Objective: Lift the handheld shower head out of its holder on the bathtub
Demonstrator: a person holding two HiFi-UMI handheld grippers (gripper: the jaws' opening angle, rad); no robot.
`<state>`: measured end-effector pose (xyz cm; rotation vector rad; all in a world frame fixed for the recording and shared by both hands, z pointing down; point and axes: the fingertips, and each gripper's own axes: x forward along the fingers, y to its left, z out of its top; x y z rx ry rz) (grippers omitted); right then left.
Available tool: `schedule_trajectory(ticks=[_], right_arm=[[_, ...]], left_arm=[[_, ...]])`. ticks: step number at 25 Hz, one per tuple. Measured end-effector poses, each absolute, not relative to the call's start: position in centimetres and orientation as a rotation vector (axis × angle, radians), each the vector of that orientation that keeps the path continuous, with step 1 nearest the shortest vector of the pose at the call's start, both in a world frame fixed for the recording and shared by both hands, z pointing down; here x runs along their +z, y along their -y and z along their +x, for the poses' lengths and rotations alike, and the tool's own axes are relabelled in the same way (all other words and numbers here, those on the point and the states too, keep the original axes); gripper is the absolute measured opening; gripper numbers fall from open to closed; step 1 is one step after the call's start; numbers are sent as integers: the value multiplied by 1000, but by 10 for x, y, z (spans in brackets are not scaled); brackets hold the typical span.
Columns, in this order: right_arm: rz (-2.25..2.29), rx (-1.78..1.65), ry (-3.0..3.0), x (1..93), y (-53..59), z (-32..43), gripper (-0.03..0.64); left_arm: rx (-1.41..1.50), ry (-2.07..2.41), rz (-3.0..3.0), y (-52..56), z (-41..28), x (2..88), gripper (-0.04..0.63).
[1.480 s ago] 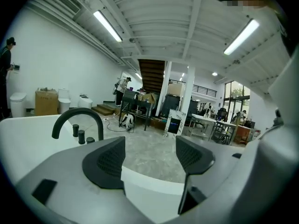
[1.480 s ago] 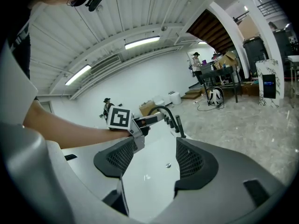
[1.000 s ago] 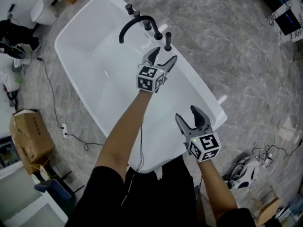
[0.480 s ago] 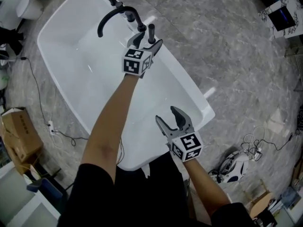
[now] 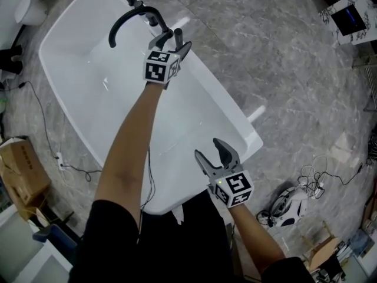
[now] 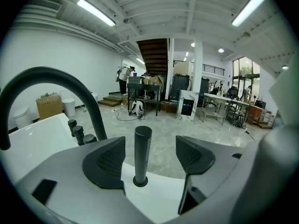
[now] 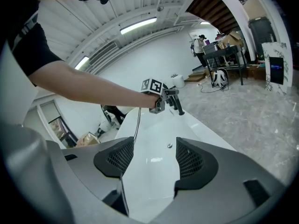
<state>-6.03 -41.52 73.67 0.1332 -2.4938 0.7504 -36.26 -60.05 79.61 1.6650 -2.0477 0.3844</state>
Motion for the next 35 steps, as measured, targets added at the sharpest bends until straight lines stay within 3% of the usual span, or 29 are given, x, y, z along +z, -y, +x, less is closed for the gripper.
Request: schedule_trajectory(ticks=[17,28,35], right_arm=[[187,795,2458,755,418,-22,252],[115,778,2445,759,414,-10,252],[127,767,2444,762,423,-4,252]], left_arm=[[389,2025,1582,631,-368,814,305],[398,2073,1480,617,-383,826,139],[471,2038,1501,609,-381,823,127]])
